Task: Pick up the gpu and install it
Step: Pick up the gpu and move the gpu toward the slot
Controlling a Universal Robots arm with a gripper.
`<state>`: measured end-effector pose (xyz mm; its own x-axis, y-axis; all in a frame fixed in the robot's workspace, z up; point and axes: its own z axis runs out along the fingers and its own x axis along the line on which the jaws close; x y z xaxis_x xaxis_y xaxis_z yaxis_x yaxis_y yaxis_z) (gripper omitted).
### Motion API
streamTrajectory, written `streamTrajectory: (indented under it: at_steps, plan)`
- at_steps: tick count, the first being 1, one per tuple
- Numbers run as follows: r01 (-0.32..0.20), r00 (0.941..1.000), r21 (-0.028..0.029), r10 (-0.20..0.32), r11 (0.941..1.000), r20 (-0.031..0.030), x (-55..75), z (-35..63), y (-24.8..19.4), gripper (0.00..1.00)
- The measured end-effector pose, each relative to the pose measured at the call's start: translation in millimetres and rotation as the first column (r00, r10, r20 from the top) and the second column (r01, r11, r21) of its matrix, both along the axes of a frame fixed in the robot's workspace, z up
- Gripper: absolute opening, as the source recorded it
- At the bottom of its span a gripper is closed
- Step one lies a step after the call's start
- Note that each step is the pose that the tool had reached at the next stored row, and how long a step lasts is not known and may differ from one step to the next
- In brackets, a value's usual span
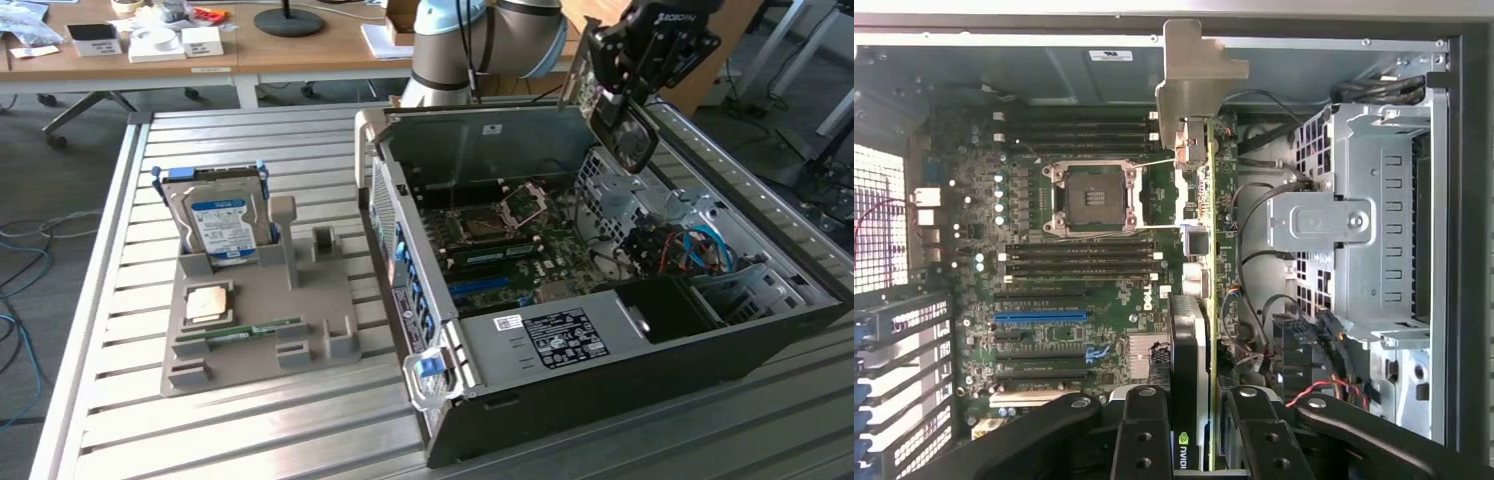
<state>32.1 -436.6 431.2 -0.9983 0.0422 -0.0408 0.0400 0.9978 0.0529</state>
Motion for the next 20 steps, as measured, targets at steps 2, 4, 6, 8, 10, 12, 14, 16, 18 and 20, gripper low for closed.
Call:
streamTrajectory:
  at_steps: [2, 4, 6, 8, 10, 12, 14, 16, 18, 20]
  plan:
    - [0.000, 1.0000, -0.0002, 0.000, 1.0000, 0.0000, 0.0, -0.3, 0.0, 0.27]
    - [0.000, 1.0000, -0.0003, 0.000, 1.0000, -0.0001, 0.0, -0.3, 0.0, 0.27]
    - [0.000, 1.0000, -0.0002, 0.000, 1.0000, -0.0001, 0.0, -0.3, 0.0, 0.27]
    - [0.000, 1.0000, -0.0002, 0.000, 1.0000, -0.0001, 0.0, -0.4, 0.0, 0.27]
    - [0.000, 1.0000, 0.0000, 0.000, 1.0000, 0.0000, 0.0, -1.0, 0.0, 0.27]
    - [0.000, 1.0000, -0.0002, 0.000, 1.0000, -0.0001, 0.0, -1.6, 0.0, 0.27]
    - [0.000, 1.0000, -0.0002, 0.000, 1.0000, -0.0001, 0.1, -1.7, 0.0, 0.27]
    - [0.000, 1.0000, -0.0002, 0.000, 1.0000, 0.0000, 0.1, -1.9, 0.0, 0.27]
    - [0.000, 1.0000, 0.0000, 0.000, 1.0000, 0.0000, 0.1, -2.2, 0.0, 0.27]
    - [0.000, 1.0000, -0.0002, 0.000, 1.0000, -0.0001, 0.1, -2.6, 0.0, 0.27]
